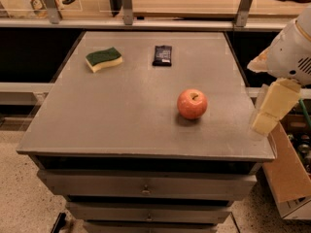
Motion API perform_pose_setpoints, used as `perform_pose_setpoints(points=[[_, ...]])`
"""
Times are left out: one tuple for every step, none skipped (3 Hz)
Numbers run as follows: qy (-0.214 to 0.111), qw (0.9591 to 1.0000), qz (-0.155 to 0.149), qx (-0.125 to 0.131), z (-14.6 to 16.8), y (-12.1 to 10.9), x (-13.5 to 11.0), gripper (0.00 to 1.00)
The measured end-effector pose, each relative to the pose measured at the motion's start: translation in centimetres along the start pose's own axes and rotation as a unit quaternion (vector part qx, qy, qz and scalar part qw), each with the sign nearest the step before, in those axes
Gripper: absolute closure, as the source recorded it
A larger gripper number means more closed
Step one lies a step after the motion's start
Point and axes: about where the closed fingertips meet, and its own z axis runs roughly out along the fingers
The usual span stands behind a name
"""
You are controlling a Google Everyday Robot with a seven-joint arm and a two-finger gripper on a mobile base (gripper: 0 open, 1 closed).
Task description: Move apple near sponge
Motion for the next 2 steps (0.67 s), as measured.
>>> perform_pose_setpoints(points=[[-0.019,0.9992,0.036,-0.005,1.4,0.5,-0.6,0.00],[-0.040,0.9977,0.055,-0.001,2.9,1.0,-1.4,0.00]])
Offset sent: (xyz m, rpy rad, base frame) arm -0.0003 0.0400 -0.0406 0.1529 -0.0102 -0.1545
